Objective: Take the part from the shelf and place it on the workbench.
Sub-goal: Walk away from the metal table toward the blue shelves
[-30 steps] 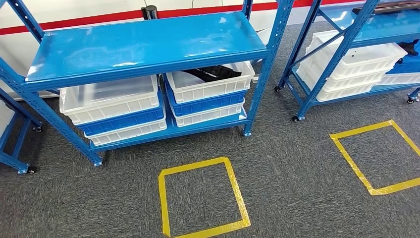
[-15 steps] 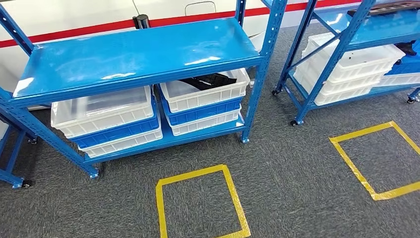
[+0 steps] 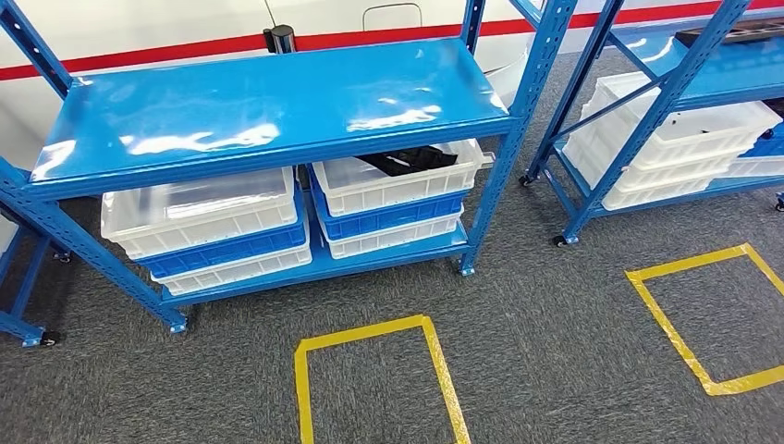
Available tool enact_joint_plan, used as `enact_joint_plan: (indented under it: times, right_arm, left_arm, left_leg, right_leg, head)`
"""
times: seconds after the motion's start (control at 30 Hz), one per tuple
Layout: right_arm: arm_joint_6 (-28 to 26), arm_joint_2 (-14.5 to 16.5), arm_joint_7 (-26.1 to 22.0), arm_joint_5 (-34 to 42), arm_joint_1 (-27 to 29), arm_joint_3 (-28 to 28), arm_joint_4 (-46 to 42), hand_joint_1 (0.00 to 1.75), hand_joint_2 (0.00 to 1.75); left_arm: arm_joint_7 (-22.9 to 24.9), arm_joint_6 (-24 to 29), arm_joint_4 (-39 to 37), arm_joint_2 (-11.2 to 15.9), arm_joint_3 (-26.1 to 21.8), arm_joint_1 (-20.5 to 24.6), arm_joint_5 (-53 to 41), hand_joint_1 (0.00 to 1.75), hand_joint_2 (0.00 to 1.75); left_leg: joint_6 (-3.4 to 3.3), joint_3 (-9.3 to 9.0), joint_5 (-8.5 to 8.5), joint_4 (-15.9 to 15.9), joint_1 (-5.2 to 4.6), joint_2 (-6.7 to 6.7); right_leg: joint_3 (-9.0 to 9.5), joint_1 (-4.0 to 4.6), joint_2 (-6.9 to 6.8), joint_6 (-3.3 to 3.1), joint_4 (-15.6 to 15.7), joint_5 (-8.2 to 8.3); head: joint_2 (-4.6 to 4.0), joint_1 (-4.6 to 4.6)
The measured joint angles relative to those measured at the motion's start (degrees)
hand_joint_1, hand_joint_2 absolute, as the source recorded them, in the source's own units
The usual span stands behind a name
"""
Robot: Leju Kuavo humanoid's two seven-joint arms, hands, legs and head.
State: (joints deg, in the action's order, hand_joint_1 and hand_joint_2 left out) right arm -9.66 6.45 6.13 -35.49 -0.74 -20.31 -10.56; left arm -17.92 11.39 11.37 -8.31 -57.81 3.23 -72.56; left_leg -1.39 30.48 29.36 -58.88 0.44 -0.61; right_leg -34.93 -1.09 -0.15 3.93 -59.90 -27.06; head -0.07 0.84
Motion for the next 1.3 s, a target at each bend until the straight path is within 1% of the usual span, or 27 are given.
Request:
enact_joint_plan:
  times: [0.07,0.1,0.17,0.2,0.3,0.33,0.37,0.4,0.43,0.47,0.53,0.6,0.67,0.7,0.73,0.8,0.83,0.87,0.9,0.93,0.97,1.0,1.03,1.1,1.17,1.23,1.3]
  right_arm:
    - [0.17,0.06,-0.22,0.06,-0.08,0.0,0.0,0.0,0.0]
    - [0.22,0.1,-0.26,0.09,-0.01,0.0,-0.01,0.0,0.0]
    - [0.26,0.08,-0.27,0.16,0.23,-0.01,-0.01,0.0,0.0]
    - [0.26,0.06,-0.29,0.18,0.28,-0.02,-0.02,0.0,0.0]
    - [0.26,0.02,-0.4,0.19,0.1,-0.02,-0.02,0.0,0.0]
    - [0.26,0.02,-0.42,0.19,0.08,-0.02,-0.02,0.0,0.0]
    - [0.26,0.01,-0.43,0.19,0.13,-0.02,-0.01,0.0,0.0]
    - [0.26,0.02,-0.43,0.19,0.18,-0.02,-0.01,0.0,0.0]
    - [0.26,0.03,-0.43,0.18,0.24,-0.02,-0.01,0.0,0.0]
    - [0.28,0.05,-0.44,0.12,0.27,-0.02,0.0,0.0,0.0]
    - [0.39,0.08,-0.47,-0.05,0.13,-0.02,-0.01,0.0,0.0]
    - [0.5,0.07,-0.52,-0.2,-0.06,-0.02,-0.02,0.0,0.0]
    - [0.52,0.02,-0.56,-0.32,-0.1,-0.02,-0.02,0.0,0.0]
    - [0.52,-0.02,-0.58,-0.39,-0.1,-0.02,-0.02,0.0,0.0]
    - [0.52,-0.04,-0.59,-0.44,-0.1,-0.02,-0.02,0.0,0.0]
    - [0.52,-0.03,-0.6,-0.5,-0.09,-0.02,-0.02,0.0,0.0]
    - [0.52,-0.04,-0.6,-0.55,-0.04,-0.02,-0.02,0.0,0.0]
    - [0.52,-0.07,-0.6,-0.6,0.03,-0.02,-0.02,0.0,0.0]
    - [0.51,-0.1,-0.61,-0.67,0.08,-0.02,-0.02,0.0,0.0]
    - [0.51,-0.14,-0.63,-0.75,0.09,-0.02,-0.02,0.0,0.0]
    - [0.5,-0.16,-0.64,-0.79,0.07,-0.02,-0.01,0.0,0.0]
    - [0.49,-0.17,-0.66,-0.82,0.02,-0.02,0.0,0.0,0.0]
    - [0.47,-0.15,-0.67,-0.86,-0.05,-0.02,0.0,0.0,0.0]
    - [0.44,-0.09,-0.65,-0.97,-0.13,-0.02,0.01,0.0,0.0]
    - [0.43,-0.1,-0.63,-1.08,-0.06,-0.02,0.01,0.0,0.0]
    - [0.42,-0.12,-0.63,-1.14,0.0,-0.02,0.01,0.0,0.0]
    - [0.41,-0.09,-0.64,-1.18,-0.01,-0.02,0.01,0.0,0.0]
  left_arm:
    - [0.05,0.0,0.0,0.02,-0.01,0.03,0.0,0.0,0.0]
    - [0.08,0.01,0.01,0.03,-0.02,0.02,0.01,0.0,0.0]
    - [0.1,0.01,0.01,0.07,-0.03,-0.02,0.02,0.0,0.0]
    - [0.11,0.02,0.01,0.07,-0.03,0.02,0.02,0.0,0.0]
    - [0.12,0.01,0.0,0.07,-0.03,0.04,0.02,0.0,0.0]
    - [0.14,0.0,0.0,0.06,-0.03,-0.03,0.02,0.0,0.0]
    - [0.16,0.0,0.0,0.06,-0.03,-0.11,0.02,0.0,0.0]
    - [0.19,0.01,0.0,0.07,-0.03,-0.16,0.02,0.0,0.0]
    - [0.21,0.01,0.0,0.08,-0.03,-0.19,0.02,0.0,0.0]
    - [0.24,0.01,-0.01,0.09,-0.03,-0.2,0.02,0.0,0.0]
    - [0.28,-0.02,-0.01,0.09,-0.04,-0.1,-0.02,0.0,0.0]
    - [0.3,-0.02,-0.01,0.11,-0.06,-0.09,-0.04,0.0,0.0]
    - [0.28,0.04,0.0,0.13,-0.07,-0.16,-0.03,0.0,0.0]
    - [0.26,0.07,0.0,0.11,-0.07,-0.13,-0.03,0.0,0.0]
    - [0.25,0.09,0.0,0.1,-0.07,-0.06,-0.03,0.0,0.0]
    - [0.24,0.1,0.0,0.09,-0.07,0.05,-0.03,0.0,0.0]
    - [0.24,0.1,0.0,0.09,-0.07,0.06,-0.03,0.0,0.0]
    - [0.24,0.1,0.0,0.09,-0.08,0.03,-0.03,0.0,0.0]
    - [0.24,0.1,-0.01,0.09,-0.08,0.0,-0.03,0.0,0.0]
    - [0.24,0.1,-0.01,0.08,-0.08,-0.03,-0.03,0.0,0.0]
    - [0.24,0.1,-0.02,0.07,-0.08,-0.05,-0.03,0.0,0.0]
    - [0.23,0.12,-0.02,0.07,-0.09,-0.02,-0.03,0.0,0.0]
    - [0.22,0.14,-0.02,0.07,-0.12,0.01,-0.03,0.0,0.0]
    - [0.19,0.19,-0.01,0.09,-0.21,0.07,-0.03,0.0,0.0]
    - [0.14,0.19,0.02,0.12,-0.29,0.07,-0.03,0.0,0.0]
    - [0.09,0.2,0.04,0.15,-0.4,0.05,-0.03,0.0,0.0]
    - [0.07,0.21,0.04,0.18,-0.5,0.05,-0.03,0.0,0.0]
  left_leg:
    - [0.82,-0.69,0.16,0.0,-0.23,0.05]
    - [1.2,-0.93,0.18,-0.03,-0.23,0.1]
    - [1.76,-0.67,0.75,-1.74,-0.14,0.23]
    - [1.99,0.49,1.64,-4.12,-0.07,0.31]
    - [2.52,6.98,5.72,-14.42,0.07,0.37]
    - [2.61,8.46,6.22,-15.82,0.12,0.38]
    - [2.63,8.94,5.38,-15.14,0.19,0.39]
    - [2.59,8.45,3.23,-12.48,0.27,0.4]
    - [2.48,7.3,0.31,-8.61,0.33,0.42]
    - [2.33,6.2,-1.71,-5.12,0.3,0.43]
    - [1.8,4.97,-2.56,-1.5,0.06,0.46]
    - [0.98,4.65,-2.08,-1.36,-0.15,0.43]
    - [0.18,3.89,-2.99,-0.95,0.05,0.44]
    - [-0.14,3.5,-3.07,-0.75,0.2,0.46]
    - [-0.38,3.3,-2.98,-0.65,0.25,0.48]
    - [-0.73,3.06,-2.53,-0.64,0.21,0.41]
    - [-0.8,2.85,-2.24,-0.64,0.19,0.33]
    - [-0.78,2.54,-1.93,-0.64,0.2,0.22]
    - [-0.69,2.09,-1.57,-0.64,0.21,0.11]
    - [-0.54,1.58,-1.17,-0.64,0.22,0.03]
    - [-0.29,1.2,-0.74,-0.64,0.13,-0.03]
    - [0.02,0.92,-0.24,-0.63,0.01,-0.07]
    - [0.34,0.75,0.19,-0.57,-0.13,-0.1]
    - [0.91,0.39,0.73,-0.18,-0.23,-0.1]
    - [1.49,0.05,1.2,-0.48,-0.12,0.12]
    - [2.02,1.66,3.35,-4.58,-0.01,0.33]
    - [2.37,5.93,6.48,-12.23,0.1,0.37]
  right_leg:
    - [0.51,0.2,-0.07,-1.59,1.48,0.05]
    - [1.05,0.11,0.0,-2.17,1.7,0.34]
    - [2.33,-0.23,0.04,-2.88,2.03,0.79]
    - [3.01,-0.33,0.06,-3.18,2.1,0.77]
    - [3.87,-0.15,0.14,-3.92,2.1,0.07]
    - [4.21,-0.1,0.22,-4.02,2.09,-0.22]
    - [4.66,-0.08,0.33,-4.0,2.09,-0.55]
    - [5.22,-0.08,0.44,-3.87,2.09,-0.93]
    - [5.71,-0.09,0.51,-3.71,2.1,-1.34]
    - [6.3,-0.01,0.57,-3.46,2.04,-1.75]
    - [6.49,0.19,0.63,-2.79,2.06,-2.5]
    - [6.44,0.36,0.66,-2.02,2.2,-3.08]
    - [6.46,0.41,0.58,-1.46,1.16,-3.81]
    - [5.62,0.46,0.53,-1.39,-0.78,-4.67]
    - [3.83,0.43,0.49,-1.49,-4.05,-5.95]
    - [-1.35,0.41,0.49,-1.61,-11.99,-8.49]
    - [-3.46,0.37,0.49,-1.36,-14.5,-8.75]
    - [-4.47,0.32,0.49,-0.85,-14.74,-7.88]
    - [-4.27,0.24,0.47,-0.19,-12.51,-5.95]
    - [-3.12,0.18,0.4,0.43,-8.54,-3.47]
    - [-1.8,0.2,0.31,0.64,-4.6,-1.23]
    - [-0.51,0.26,0.25,0.41,-1.42,0.31]
    - [0.28,0.38,0.2,-0.14,0.31,1.02]
    - [0.87,0.65,0.26,-1.43,0.92,0.9]
    - [1.45,0.22,0.32,-2.37,1.23,0.74]
    - [2.39,-0.28,0.33,-3.31,1.51,0.38]
    - [3.16,-0.17,0.26,-3.97,1.52,-0.25]
  head:
    - [0.0,-0.05]
    - [-0.01,-0.02]
    - [-0.02,-0.01]
    - [-0.02,0.05]
    - [-0.01,0.06]
    - [-0.01,0.06]
    - [-0.01,0.08]
    - [-0.01,0.08]
    - [0.0,0.1]
    - [0.0,0.09]
    - [0.0,0.12]
    - [0.0,0.17]
    - [-0.01,0.13]
    - [-0.01,0.07]
    - [-0.01,0.05]
    - [0.0,0.02]
    - [0.0,0.03]
    - [0.0,0.0]
    - [0.0,0.0]
    - [0.0,-0.02]
    - [0.0,-0.03]
    - [0.0,-0.05]
    - [0.0,-0.04]
    - [0.0,-0.06]
    - [0.0,-0.01]
    - [0.0,0.16]
    - [0.0,0.23]
